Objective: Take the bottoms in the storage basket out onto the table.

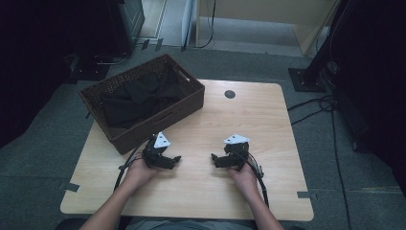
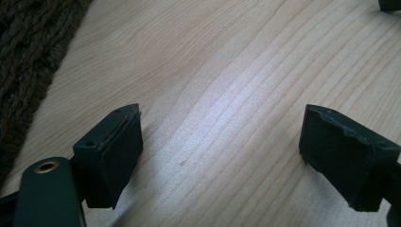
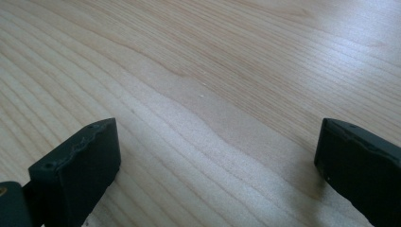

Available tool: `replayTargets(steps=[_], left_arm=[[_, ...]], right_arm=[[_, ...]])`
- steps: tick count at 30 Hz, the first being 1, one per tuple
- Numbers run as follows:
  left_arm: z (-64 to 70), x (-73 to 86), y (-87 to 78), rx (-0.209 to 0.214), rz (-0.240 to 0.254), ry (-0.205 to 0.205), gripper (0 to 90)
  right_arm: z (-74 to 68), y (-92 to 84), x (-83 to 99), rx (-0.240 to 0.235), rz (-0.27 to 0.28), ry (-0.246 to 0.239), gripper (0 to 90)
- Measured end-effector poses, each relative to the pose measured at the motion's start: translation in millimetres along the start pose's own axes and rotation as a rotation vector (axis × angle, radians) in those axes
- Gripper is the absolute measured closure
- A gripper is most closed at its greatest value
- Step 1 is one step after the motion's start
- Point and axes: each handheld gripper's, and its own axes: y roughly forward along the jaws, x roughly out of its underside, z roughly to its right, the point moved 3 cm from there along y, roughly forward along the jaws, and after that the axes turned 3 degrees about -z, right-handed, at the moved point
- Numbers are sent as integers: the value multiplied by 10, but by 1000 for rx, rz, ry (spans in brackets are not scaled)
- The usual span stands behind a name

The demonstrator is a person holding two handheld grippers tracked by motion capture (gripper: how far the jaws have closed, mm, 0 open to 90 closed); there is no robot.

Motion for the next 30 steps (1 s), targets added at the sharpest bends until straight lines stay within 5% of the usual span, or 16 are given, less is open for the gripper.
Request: replayTargets(steps=[30], left_arm=[[61, 3, 0, -9, -2, -14, 127]], right_arm=[[-13, -29, 36, 18, -6, 25, 0]])
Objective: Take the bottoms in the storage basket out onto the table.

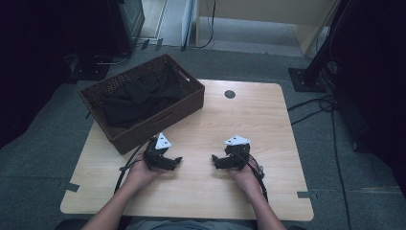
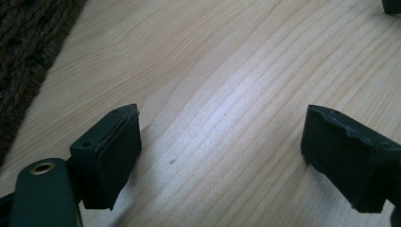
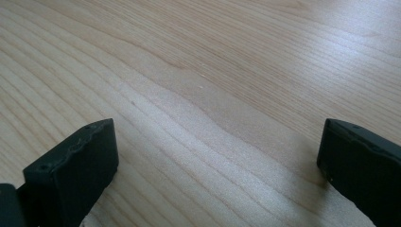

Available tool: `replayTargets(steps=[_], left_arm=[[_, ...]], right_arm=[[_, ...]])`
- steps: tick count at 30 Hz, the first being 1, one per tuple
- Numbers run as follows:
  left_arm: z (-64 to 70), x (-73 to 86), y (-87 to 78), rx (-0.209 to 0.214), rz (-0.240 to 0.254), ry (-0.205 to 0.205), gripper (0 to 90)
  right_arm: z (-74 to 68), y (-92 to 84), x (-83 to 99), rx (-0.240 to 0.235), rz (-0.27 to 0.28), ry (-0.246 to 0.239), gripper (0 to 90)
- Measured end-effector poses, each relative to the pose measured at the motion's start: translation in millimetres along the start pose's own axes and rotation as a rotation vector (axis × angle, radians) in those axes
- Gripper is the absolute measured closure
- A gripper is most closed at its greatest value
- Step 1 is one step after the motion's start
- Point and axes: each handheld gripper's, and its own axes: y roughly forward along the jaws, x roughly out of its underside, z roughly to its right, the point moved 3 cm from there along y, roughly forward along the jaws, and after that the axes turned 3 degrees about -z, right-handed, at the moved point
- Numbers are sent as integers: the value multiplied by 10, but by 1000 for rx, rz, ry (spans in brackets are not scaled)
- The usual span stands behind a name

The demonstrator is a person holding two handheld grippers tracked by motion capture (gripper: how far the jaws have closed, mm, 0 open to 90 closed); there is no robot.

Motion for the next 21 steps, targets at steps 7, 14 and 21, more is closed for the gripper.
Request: replayTargets(steps=[7, 14, 21], left_arm=[[13, -25, -12, -2, -32, 1, 140], [29, -61, -24, 15, -64, -5, 149], [7, -111, -151, 48, -57, -33, 163]], right_arm=[[2, 1, -1, 1, 1, -2, 0], [2, 1, -1, 1, 1, -3, 0], [1, 0, 0, 1, 0, -2, 0]])
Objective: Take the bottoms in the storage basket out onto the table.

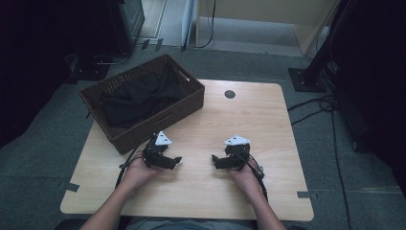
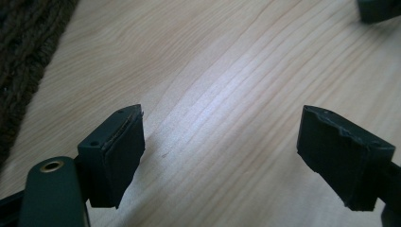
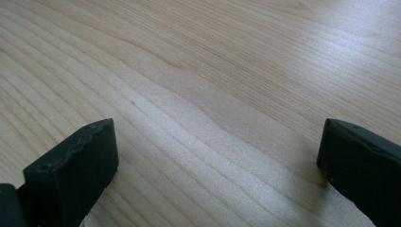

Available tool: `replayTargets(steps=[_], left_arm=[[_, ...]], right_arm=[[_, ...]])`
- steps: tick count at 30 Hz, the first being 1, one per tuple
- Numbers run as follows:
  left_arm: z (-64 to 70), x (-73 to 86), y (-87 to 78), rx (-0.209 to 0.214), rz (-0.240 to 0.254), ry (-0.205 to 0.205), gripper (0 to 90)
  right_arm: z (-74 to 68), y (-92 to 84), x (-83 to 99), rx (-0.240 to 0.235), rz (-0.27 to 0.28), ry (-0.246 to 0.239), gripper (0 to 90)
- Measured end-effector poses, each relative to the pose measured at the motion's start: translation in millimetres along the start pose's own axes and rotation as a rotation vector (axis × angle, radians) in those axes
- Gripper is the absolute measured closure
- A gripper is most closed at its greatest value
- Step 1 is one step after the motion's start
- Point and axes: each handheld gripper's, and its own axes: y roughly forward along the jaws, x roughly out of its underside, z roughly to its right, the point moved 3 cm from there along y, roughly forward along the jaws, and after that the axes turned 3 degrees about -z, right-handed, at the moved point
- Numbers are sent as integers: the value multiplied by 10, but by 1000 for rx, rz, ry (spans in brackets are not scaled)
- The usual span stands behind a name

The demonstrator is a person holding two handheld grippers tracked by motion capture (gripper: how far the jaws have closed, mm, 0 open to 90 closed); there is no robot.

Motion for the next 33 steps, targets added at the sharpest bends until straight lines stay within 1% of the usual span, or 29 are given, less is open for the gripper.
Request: replayTargets(steps=[2, 4, 6, 7, 9, 10, 12, 13, 14, 15, 20, 21, 23, 25, 26, 31, 32, 33], left_arm=[[0, -8, -56, 12, 3, -2, 168], [-5, -14, -105, 13, -1, 11, 168], [-14, -21, -144, 30, 2, 9, 169], [-19, -21, -163, 40, -1, 6, 172], [-25, -13, -204, 40, -1, 1, 241], [-30, -10, -227, 40, 0, 4, 242], [-48, -14, -302, 30, -4, 3, 241], [-48, -14, -302, 30, -4, 3, 242], [-48, -18, -330, 37, -4, -5, 242], [-48, -17, -387, 40, -16, -20, 242], [-71, -9, -466, 43, -30, -16, 246], [-97, -28, -503, 44, -34, -20, 246], [-105, -43, -523, 43, -32, -19, 246], [-118, -81, -562, 50, -30, -9, 246], [-129, -130, -606, 52, -28, 5, 252], [-151, -239, -700, 53, -22, 19, 252], [-167, -281, -736, 46, -29, 29, 252], [-167, -281, -736, 46, -29, 29, 252]], right_arm=[[0, 0, 0, 0, 0, 0, 0], [0, 0, 0, 0, 0, 0, 0], [4, 2, -1, 0, 2, -5, 0], [1, 0, 0, 1, -1, -1, 0], [1, 0, 0, 1, -1, 0, 0], [1, 0, 0, 1, -1, -1, 0], [-4, 12, -13, -13, 1, -17, 0], [-4, 12, -13, -13, 1, -17, 0], [-13, 15, -17, -22, -1, -24, 0], [-21, 21, -23, -31, -1, -34, 0], [-20, 23, -25, -32, -1, -37, 0], [-20, 28, -30, -39, 0, -44, 0], [-20, 29, -31, -39, 0, -45, 0], [-22, 31, -32, -39, 1, -45, 0], [-25, 34, -34, -38, 1, -45, 0], [-38, 39, -41, -40, 0, -43, 0], [-39, 39, -41, -41, 0, -45, 0], [-39, 39, -41, -41, 0, -45, 0]])
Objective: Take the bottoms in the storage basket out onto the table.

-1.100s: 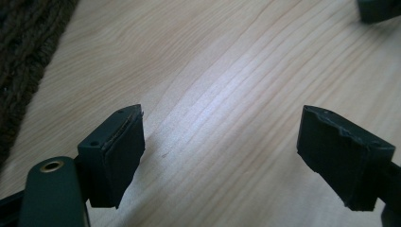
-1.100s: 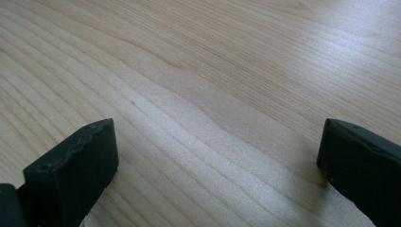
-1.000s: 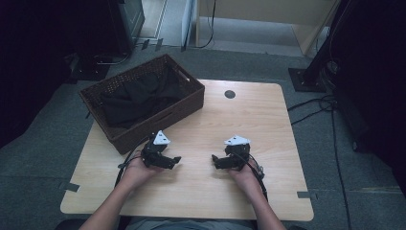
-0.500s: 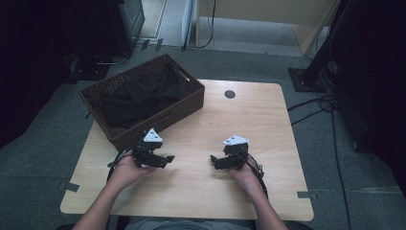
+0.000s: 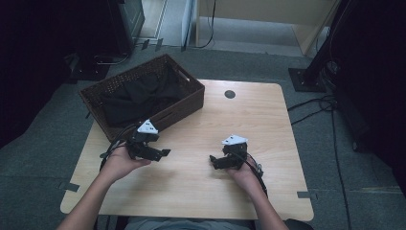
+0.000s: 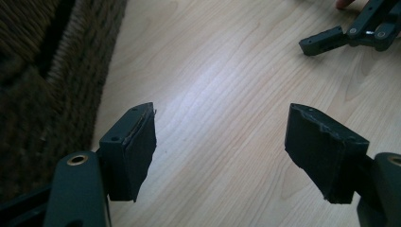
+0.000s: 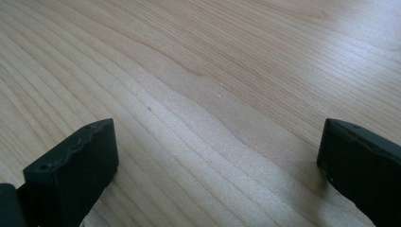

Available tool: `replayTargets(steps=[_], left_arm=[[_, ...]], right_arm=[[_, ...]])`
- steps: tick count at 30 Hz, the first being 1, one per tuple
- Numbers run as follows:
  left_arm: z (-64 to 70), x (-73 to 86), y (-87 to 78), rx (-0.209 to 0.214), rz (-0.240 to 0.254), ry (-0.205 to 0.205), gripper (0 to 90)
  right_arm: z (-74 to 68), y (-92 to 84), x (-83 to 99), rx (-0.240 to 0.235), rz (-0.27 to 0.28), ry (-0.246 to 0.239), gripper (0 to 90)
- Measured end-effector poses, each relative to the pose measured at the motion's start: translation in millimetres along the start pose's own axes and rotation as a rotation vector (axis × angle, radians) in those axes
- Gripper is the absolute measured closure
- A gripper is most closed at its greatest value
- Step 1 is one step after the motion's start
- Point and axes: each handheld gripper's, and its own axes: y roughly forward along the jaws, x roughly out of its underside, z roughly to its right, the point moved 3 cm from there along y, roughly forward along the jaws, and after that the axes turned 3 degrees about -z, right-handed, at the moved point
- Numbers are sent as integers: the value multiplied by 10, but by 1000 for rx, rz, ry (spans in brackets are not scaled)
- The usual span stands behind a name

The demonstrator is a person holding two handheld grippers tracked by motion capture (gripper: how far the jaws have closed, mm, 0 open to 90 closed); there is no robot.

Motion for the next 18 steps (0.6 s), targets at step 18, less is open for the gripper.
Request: replayTargets(steps=[18], left_arm=[[-453, -325, -349, -28, 63, -21, 403]], right_arm=[[1, -1, 1, 0, 0, -2, 0]])
